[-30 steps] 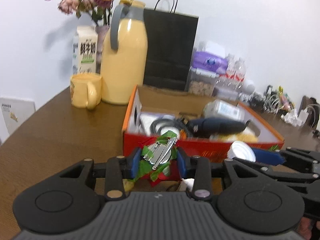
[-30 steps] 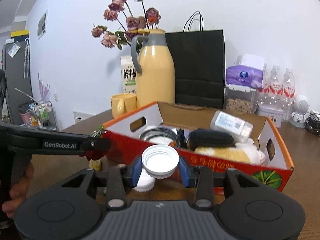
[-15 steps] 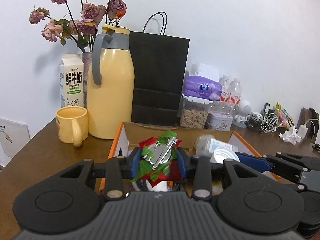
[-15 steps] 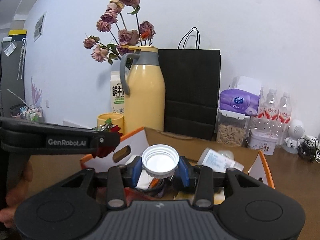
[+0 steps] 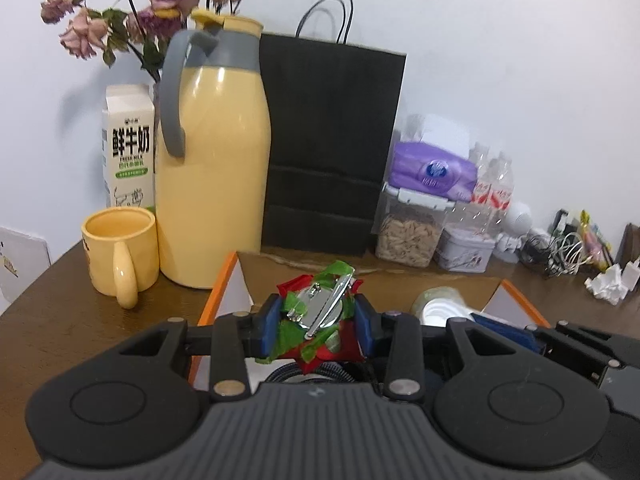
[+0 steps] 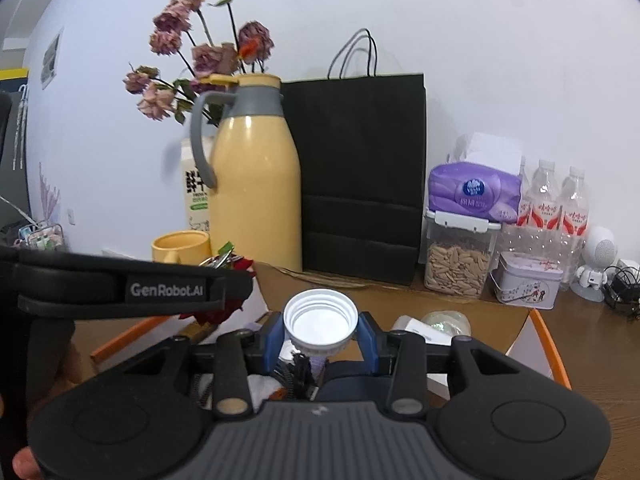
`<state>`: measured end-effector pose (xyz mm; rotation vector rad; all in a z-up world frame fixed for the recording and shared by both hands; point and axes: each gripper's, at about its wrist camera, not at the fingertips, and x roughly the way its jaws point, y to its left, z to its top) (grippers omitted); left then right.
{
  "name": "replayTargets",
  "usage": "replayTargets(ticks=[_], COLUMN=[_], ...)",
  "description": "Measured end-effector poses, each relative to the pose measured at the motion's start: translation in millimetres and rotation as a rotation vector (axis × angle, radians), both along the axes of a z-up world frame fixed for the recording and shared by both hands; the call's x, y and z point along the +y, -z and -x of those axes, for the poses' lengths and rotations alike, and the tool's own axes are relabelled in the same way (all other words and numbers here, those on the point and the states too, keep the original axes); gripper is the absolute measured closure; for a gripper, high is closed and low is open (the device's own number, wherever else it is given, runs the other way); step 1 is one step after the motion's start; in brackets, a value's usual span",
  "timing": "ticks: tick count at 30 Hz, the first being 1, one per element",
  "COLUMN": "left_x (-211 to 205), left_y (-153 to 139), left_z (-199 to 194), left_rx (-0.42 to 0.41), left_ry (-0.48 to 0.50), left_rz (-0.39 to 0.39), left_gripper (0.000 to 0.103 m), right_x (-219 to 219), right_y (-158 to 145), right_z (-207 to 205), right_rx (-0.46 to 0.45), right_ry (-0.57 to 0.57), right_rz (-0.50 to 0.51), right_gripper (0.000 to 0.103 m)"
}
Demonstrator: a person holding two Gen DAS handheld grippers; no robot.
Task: Organize objects
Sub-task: 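Lower both grippers into the box and open them to release packet and cap, then withdraw both grippers from the box back over the table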
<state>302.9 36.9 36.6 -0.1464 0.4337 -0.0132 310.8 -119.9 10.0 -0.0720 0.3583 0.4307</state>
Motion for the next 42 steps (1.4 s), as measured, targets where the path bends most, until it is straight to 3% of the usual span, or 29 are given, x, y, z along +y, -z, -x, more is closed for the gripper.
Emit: replayTargets(ticks=[9, 13, 14, 17, 18, 20, 24, 42], left_x=[-4, -5, -6, -8, -10, -12, -14, -18], left_y=[7, 4, 3, 1, 1, 1, 1, -2], left_z=[2, 10, 12, 16, 17, 17, 18, 32], left_rx=[0.001, -0.035, -0.045, -0.073, -0.076, -0.078, -0.078, -0.100], left_ry=[-0.012, -0.025, -0.027, -0.029, -0.030, -0.037, -0.047, -0.034], left_rz=[-0.039, -0.055, -0.060, -0.082, -0.096, -0.104, -0.108, -0.088], left_gripper=[0.061, 0.046, 0.037, 0.020, 0.017, 0.000, 0.000, 0.000], right_x=[-3, -5, -6, -7, -8, -11, -17, -22], right_y=[6, 6, 5, 5, 5, 5, 6, 1], right_z=[-2, 4, 6, 10, 12, 13, 14, 24], right_rx=[0.010, 0.002, -0.001, -0.009, -0.016, -0.015, -0.011, 0.001], right_ry=[0.014, 0.028, 0.031, 0.042, 0.049, 0.058, 0.081, 0.081], right_rz=[0.027, 0.035, 0.036, 0.047, 0.052, 0.053, 0.042, 0.032], right_gripper=[0.064, 0.064, 0.060, 0.026, 0.020, 0.015, 0.001, 0.000])
